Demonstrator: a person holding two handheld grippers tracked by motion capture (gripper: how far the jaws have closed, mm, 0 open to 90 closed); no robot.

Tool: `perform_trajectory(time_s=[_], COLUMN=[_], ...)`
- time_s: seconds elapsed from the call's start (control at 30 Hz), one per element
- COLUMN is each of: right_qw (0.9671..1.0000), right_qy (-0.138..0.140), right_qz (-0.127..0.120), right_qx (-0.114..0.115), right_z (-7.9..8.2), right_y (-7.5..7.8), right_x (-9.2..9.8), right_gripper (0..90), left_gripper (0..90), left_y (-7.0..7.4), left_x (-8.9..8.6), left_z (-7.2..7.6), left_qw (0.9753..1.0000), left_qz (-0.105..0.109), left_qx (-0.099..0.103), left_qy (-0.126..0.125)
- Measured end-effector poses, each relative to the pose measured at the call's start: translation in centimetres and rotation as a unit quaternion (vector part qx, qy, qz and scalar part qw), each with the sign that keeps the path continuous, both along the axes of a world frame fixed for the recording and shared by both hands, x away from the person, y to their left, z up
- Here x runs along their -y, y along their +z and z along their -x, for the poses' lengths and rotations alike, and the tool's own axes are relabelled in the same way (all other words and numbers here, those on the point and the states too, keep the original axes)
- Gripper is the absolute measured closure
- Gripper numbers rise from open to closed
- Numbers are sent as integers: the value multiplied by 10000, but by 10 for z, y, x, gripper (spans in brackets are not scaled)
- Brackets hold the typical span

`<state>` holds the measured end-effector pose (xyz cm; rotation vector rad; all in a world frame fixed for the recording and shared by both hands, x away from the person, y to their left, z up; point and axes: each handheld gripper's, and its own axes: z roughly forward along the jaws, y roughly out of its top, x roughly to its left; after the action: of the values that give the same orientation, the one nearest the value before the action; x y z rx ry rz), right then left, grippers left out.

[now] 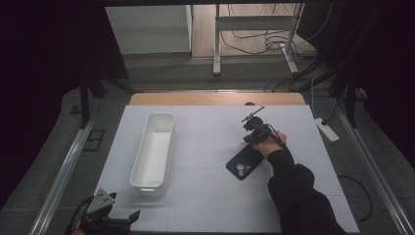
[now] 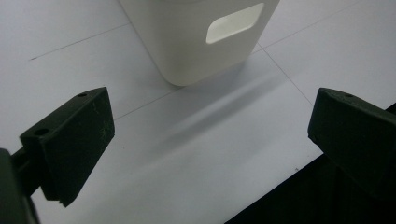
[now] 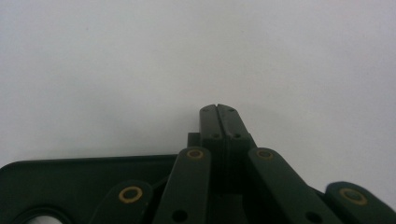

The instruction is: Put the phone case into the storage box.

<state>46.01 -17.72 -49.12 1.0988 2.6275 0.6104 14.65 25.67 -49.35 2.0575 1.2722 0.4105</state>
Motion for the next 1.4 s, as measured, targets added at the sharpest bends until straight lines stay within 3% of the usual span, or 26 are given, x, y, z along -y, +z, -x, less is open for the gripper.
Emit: perform_trajectory(time_s=[0.33, 0.87, 1.4], right_qw=[9999, 9997, 9998], right_qy=[-65, -60, -43], right_qz=[68, 190, 5], right_qx=[-44, -155, -195], right_z=[-4, 3, 20], right_y=[-8, -5, -5], right_x=[4, 19, 38], right_gripper=[898, 898, 898], left_gripper=[12, 12, 13], left_y=[0, 0, 0], left_x=[1, 2, 3], left_z=[0, 0, 0], left_qw=[10000, 9999, 9998], left_qz=[-32, -76, -133], left_qx=[11, 6, -6], left_qy=[-77, -105, -126])
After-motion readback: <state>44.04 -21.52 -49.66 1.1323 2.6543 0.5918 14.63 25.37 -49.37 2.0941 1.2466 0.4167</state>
